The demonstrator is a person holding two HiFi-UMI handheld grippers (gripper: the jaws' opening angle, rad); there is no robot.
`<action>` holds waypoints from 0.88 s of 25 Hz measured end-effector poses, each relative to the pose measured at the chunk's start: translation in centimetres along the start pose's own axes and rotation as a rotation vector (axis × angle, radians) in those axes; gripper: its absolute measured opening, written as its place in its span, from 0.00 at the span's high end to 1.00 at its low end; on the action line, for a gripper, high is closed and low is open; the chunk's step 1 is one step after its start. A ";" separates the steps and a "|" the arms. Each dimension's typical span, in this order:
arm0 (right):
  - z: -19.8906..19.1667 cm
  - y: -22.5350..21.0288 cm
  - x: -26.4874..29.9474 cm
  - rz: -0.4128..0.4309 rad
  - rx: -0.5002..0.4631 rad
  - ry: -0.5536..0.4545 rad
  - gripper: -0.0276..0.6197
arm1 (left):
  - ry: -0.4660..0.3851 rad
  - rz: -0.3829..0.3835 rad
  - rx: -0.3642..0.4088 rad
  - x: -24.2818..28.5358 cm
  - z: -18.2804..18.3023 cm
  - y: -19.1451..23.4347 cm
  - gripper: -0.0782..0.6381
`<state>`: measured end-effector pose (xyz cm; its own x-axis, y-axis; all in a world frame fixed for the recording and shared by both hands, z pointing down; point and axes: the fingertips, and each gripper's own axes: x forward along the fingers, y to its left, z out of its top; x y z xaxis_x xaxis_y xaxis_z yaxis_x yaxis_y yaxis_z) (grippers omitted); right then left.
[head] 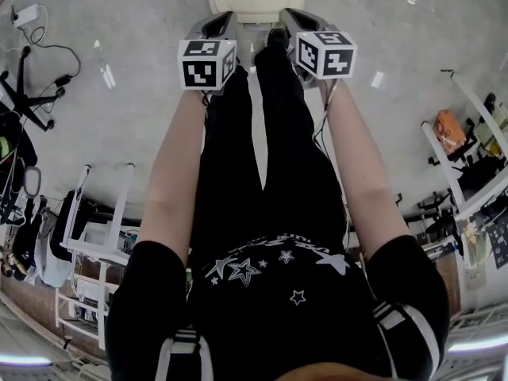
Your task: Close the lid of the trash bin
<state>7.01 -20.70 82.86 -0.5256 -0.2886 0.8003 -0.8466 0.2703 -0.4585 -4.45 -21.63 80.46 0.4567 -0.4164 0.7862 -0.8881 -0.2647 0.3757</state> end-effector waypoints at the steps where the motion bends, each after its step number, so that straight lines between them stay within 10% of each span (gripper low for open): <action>1: -0.1 0.0 0.1 0.003 -0.001 0.005 0.95 | 0.010 0.002 0.002 0.2 -0.3 0.0 0.88; 22: -0.9 -0.6 2.0 0.011 -0.026 0.073 0.95 | 0.140 0.038 -0.018 2.2 -2.1 0.9 0.88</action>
<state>6.51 -20.61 85.06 -0.5265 -0.2180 0.8217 -0.8379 0.2966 -0.4582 -4.40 -20.94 83.61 0.4122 -0.3001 0.8603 -0.9060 -0.2345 0.3523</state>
